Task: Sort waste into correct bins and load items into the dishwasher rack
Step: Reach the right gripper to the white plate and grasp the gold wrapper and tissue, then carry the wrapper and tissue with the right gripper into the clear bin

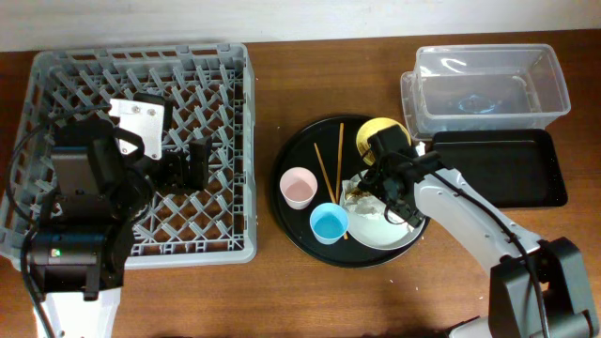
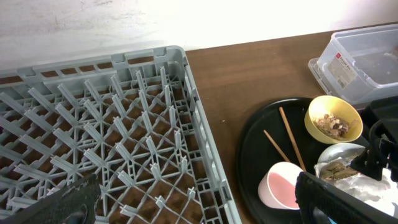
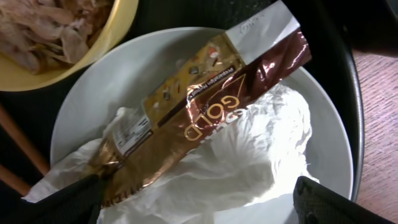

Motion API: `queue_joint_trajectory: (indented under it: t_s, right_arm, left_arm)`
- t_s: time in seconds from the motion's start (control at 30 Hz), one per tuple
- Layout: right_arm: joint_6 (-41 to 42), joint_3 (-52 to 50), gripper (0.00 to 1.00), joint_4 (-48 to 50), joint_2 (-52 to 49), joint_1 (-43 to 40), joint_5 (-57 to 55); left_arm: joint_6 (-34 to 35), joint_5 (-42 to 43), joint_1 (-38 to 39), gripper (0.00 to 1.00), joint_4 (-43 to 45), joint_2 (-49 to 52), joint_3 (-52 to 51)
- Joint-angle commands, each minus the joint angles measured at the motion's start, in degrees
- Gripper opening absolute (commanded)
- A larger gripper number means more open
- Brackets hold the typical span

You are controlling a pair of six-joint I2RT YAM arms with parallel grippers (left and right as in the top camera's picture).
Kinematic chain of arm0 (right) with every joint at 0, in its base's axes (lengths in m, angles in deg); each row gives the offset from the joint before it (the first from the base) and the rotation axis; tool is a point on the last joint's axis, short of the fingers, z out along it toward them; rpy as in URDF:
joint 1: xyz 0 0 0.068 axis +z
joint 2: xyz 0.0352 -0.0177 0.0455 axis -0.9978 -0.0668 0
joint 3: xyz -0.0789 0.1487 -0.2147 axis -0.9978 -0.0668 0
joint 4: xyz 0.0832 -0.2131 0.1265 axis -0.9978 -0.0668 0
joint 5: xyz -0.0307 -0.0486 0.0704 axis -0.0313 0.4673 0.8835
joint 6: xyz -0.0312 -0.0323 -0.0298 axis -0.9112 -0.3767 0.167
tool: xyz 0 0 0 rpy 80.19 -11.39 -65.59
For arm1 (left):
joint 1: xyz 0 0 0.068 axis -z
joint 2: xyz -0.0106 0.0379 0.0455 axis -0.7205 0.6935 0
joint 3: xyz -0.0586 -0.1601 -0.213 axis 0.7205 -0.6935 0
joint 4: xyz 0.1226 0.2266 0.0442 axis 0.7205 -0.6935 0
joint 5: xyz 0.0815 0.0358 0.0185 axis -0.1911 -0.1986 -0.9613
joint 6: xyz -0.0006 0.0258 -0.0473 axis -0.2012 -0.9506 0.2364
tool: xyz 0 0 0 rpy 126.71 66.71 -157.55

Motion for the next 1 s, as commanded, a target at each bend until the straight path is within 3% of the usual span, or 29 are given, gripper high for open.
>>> queue_joint_trajectory:
  t_s: [0.0, 0.2, 0.53, 0.63, 0.73, 0.77, 0.97]
  right_arm:
    - [0.0, -1.2, 0.98, 1.1, 0.0, 0.4, -2.0]
    - [-2.1, -5.0, 0.98, 7.3, 0.0, 0.4, -2.9]
    - [-3.9, -5.0, 0.98, 7.9, -4.8, 0.3, -2.8]
    - [-4.2, -5.0, 0.69, 7.2, -4.8, 0.3, -2.9]
    - [-5.8, -4.9, 0.14, 7.3, -4.7, 0.2, -2.9]
    - [-6.1, -4.8, 0.04, 7.1, -4.7, 0.2, -2.8]
    - [-8.6, 3.1, 0.04, -3.4, -2.6, 0.2, -2.8]
  left_arm:
    - [-0.7, 0.0, 0.2, 0.99, 0.0, 0.2, 1.0]
    - [-0.7, 0.0, 0.2, 0.99, 0.0, 0.2, 1.0]
    - [-0.7, 0.0, 0.2, 0.99, 0.0, 0.2, 1.0]
    - [-0.7, 0.0, 0.2, 0.99, 0.0, 0.2, 1.0]
    - [-0.7, 0.0, 0.2, 0.99, 0.0, 0.2, 1.0]
    - [-0.7, 0.0, 0.2, 0.99, 0.0, 0.2, 1.0]
    - [-0.7, 0.0, 0.2, 0.99, 0.0, 0.2, 1.0]
